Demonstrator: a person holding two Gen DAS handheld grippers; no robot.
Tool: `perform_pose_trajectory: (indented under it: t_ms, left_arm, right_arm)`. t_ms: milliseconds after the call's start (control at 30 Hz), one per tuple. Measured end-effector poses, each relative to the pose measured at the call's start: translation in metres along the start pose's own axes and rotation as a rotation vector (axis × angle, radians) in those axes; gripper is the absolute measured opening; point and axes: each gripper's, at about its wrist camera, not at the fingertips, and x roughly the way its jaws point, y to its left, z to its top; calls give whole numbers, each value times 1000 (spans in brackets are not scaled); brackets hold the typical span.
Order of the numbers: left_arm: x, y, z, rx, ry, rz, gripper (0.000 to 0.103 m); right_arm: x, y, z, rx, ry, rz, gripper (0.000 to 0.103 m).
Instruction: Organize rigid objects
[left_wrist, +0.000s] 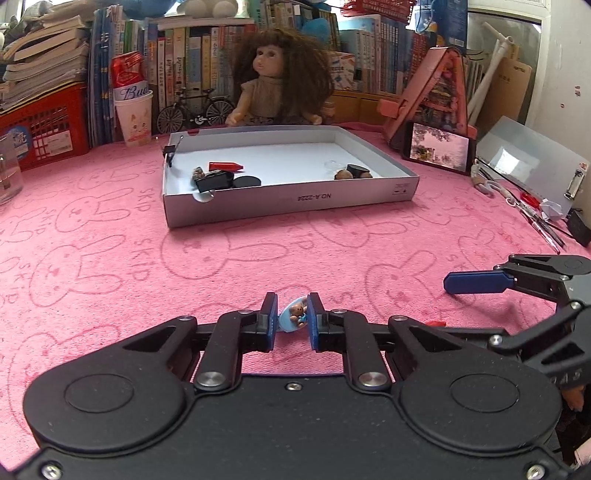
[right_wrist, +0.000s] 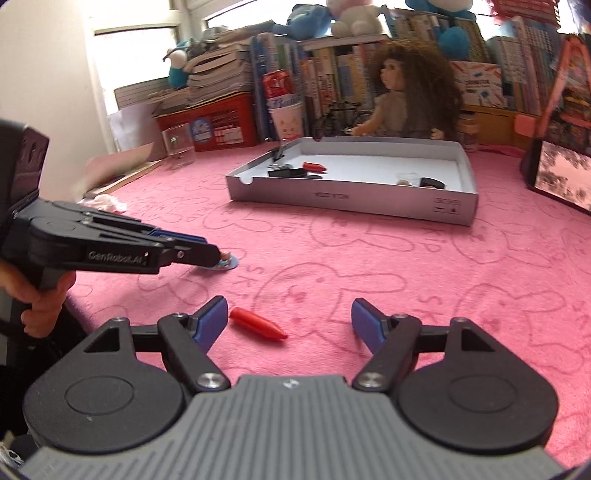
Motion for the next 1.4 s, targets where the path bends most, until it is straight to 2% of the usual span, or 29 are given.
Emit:
perform_pose_trajectory:
  t_ms: [133,300,533,800,933,1033,1200,1267,1333,1400]
  left_arm:
    - [-1,1,1,-2,-6,11,17]
    - [-2,1,1,-4,-11,31,19]
    - [-7,2,3,-10,-23,28,19]
    - [-13,-8,0,7,-22,-18,21]
    - [-11,-16,-5,25,-10,-35,24]
    - [-10,-20,-7,54,-21,-17,25]
    - [-10,-15,-7,44,-20,7,26]
    - [-10,-12,-6,47,-25,25,26]
    - [-9,-9,-6,43,-24,43,32]
    - [-6,-6,-6,36,-10,62,33]
  right_arm:
    - [4,13,-3,-82,13,-5,83]
    - [4,16,-5,-135,16,-53,75]
    - [-4,-4,-5,-127,18,-133,74]
    - [-10,-27,-5,-60,8,-248,74]
    - [-10,-21,-5,-71,0,-228,74]
    - [-10,-13,-4,-85,-6,-191,74]
    - [-11,-4,-4,-98,-21,-117,75]
    - [-7,0,-4,-111,-11,-122,75]
    - [-2,2,-4,-112,-3,-138,75]
    - [0,3,-4,-93,-1,-132,75]
